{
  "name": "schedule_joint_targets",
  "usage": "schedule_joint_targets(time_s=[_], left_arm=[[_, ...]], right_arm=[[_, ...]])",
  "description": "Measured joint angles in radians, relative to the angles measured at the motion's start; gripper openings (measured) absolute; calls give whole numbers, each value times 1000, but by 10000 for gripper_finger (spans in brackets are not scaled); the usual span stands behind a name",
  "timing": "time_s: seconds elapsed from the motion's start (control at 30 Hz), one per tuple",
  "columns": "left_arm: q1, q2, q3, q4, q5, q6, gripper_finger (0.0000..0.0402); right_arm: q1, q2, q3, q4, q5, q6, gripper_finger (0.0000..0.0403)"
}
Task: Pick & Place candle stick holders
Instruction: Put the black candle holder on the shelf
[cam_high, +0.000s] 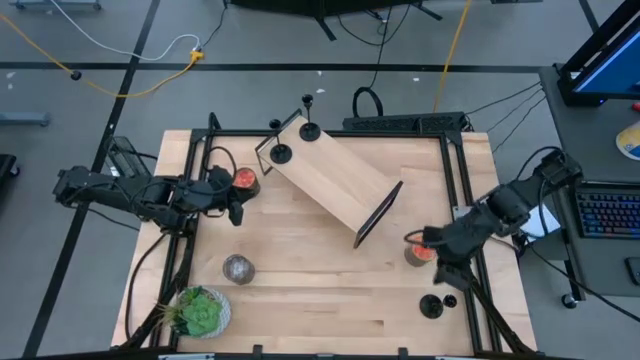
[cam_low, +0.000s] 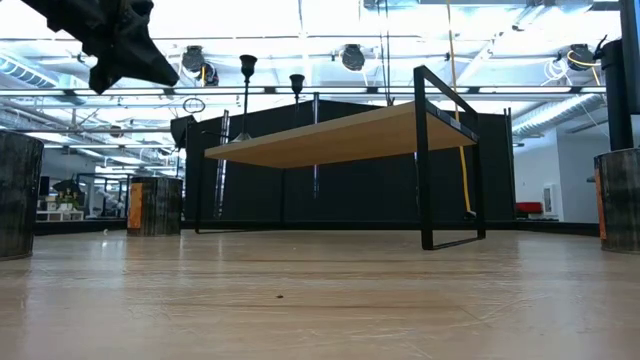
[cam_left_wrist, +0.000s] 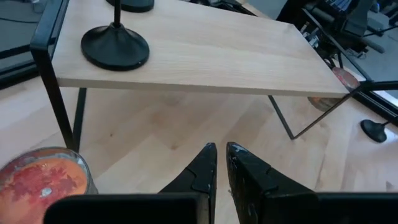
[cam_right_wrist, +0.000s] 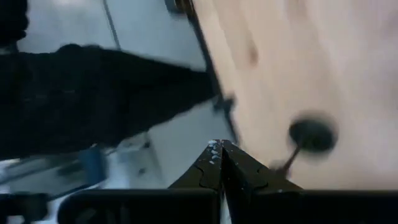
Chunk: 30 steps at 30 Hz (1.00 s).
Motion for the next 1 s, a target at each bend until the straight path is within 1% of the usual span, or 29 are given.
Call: schedule_joint_targets(time_s=[0.07,0.13,0.23,0.33,0.43,0.6,0.7,0.83,0.93,1.0], left_arm=[[-5,0,0,0,-6,6,37],[-11,0,0,0,-19,6,37],[-19,0,0,0,-25,6,37],[-28,1,0,0,-25,-3,37],[-34,1,0,1,-25,-9,37],[-34,1,0,2,-25,-28,37],[-34,1,0,2,-26,-29,37],[-34,1,0,2,-25,-30,37],[-34,1,0,2,-25,-31,37],[-34,1,0,3,-25,-35,37]], right_arm=[[37,12,0,-30,-45,116,0],[76,17,0,-55,-66,197,0],[123,13,0,-105,-60,294,0],[155,2,0,-130,-14,360,0],[170,-10,0,-124,14,368,0],[171,-16,0,-153,14,391,1],[171,-16,-12,-160,13,422,8],[171,-16,-49,-162,12,433,33],[171,-16,-77,-155,8,434,60],[171,-17,-93,-142,-26,445,81]])
